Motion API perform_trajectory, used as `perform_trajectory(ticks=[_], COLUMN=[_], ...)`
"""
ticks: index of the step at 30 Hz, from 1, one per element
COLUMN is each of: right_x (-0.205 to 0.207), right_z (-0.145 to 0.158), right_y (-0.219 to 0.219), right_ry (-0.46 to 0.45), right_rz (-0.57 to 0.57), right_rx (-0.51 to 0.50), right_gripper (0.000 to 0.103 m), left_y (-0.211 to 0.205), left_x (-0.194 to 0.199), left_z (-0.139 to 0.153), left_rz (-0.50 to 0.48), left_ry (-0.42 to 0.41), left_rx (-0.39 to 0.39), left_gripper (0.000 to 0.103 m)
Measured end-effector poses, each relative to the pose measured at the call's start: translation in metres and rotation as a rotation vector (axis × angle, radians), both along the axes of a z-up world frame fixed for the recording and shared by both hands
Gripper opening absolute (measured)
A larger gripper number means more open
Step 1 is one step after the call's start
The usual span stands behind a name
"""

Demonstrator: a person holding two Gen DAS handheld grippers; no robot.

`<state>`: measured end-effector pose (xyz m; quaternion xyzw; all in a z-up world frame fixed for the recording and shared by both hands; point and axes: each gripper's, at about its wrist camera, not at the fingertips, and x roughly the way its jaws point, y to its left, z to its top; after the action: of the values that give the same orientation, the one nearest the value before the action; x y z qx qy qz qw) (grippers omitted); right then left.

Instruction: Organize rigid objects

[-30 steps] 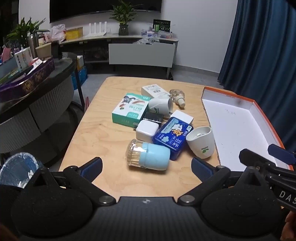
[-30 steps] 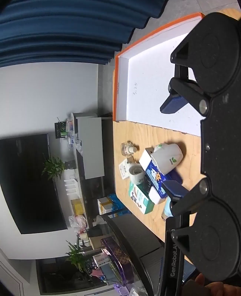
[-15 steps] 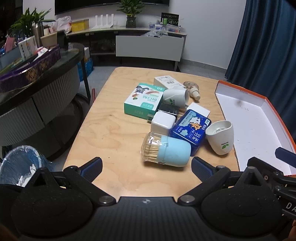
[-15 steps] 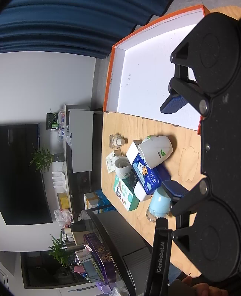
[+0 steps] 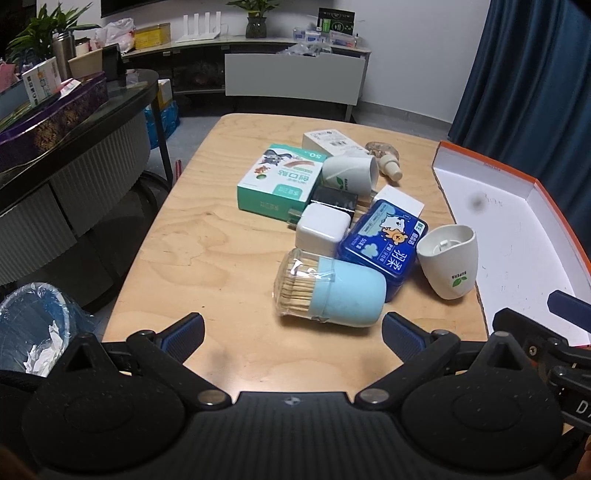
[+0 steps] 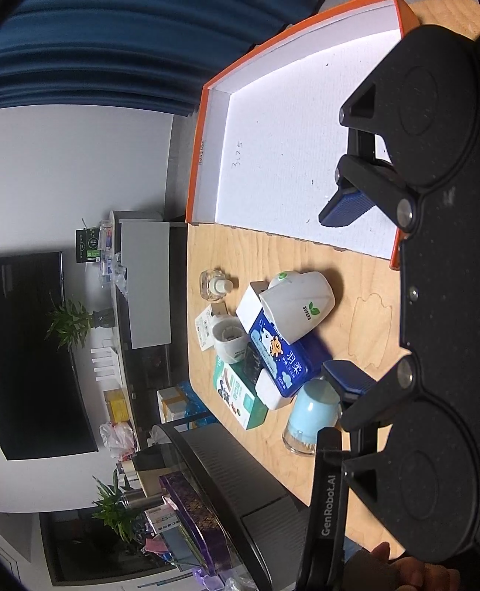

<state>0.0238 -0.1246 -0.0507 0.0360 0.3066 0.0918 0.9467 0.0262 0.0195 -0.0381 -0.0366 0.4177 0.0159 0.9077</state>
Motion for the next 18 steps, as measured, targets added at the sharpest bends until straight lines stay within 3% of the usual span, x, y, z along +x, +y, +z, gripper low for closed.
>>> perform_trajectory(ticks=[18], right_x=[0.013], right_z=[-0.005], right_y=[0.004], right_ry=[0.028], right_rz=[0.008], right_rx=[-0.013], right_gripper=[0.093], left_y=[-0.009], left_x=[0.017], left_z=[-0.011], left_rz=[-0.022], left_ry=[0.027], left_rx=[0.033], left_gripper=[0.103])
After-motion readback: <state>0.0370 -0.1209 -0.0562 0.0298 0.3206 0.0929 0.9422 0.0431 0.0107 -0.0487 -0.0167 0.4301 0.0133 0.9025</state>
